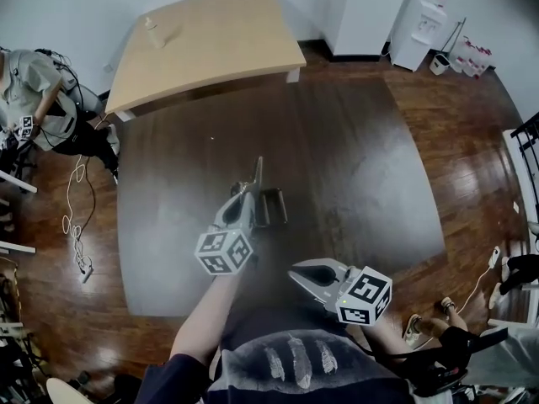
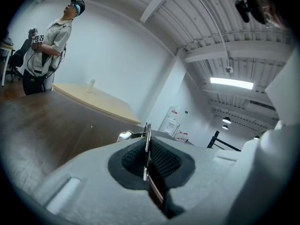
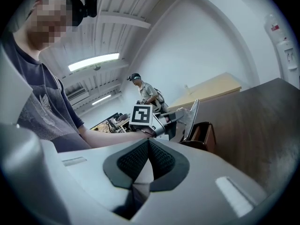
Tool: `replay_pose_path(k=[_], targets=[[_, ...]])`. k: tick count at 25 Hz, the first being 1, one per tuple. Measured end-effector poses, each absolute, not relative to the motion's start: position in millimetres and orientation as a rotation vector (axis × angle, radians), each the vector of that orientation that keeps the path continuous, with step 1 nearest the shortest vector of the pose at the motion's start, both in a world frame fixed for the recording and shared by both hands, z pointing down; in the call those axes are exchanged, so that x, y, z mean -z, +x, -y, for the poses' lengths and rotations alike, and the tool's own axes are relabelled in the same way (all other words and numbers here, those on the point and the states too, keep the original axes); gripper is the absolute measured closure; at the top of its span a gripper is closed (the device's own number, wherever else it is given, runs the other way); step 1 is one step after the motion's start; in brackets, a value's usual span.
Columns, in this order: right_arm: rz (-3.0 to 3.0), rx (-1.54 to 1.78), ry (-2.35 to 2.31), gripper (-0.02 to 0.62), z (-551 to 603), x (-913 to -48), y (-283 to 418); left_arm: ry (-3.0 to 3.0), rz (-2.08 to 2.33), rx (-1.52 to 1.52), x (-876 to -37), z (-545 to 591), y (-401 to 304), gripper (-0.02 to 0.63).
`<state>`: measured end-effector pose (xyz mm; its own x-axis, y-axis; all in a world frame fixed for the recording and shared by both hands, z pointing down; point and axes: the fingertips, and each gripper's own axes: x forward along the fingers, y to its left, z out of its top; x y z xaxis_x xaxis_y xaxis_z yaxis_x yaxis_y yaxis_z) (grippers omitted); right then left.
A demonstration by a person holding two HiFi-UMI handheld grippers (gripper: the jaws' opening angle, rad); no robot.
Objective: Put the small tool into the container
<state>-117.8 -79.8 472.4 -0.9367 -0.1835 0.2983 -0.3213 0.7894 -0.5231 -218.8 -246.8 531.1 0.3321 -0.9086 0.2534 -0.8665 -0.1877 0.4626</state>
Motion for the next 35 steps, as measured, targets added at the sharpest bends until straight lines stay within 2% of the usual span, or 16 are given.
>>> replay_pose_path(k=[13, 30, 35], targets=[[2.741, -0.820, 0.386, 0.597, 81.4, -474.7, -118.7, 2.117, 1.554, -0.165, -566.6, 215.0, -204.5, 0.594], [2.689, -0.946, 0.469, 0.597, 91.2, -482.3, -130.6, 2.203, 1.326, -0.439, -581.9, 190.1, -190.9, 0.592], [2.678, -0.951, 0.471, 0.597, 90.0, -486.9, -135.6, 2.192, 1.266, -0.425, -583.4, 188.1, -189.6, 0.586]])
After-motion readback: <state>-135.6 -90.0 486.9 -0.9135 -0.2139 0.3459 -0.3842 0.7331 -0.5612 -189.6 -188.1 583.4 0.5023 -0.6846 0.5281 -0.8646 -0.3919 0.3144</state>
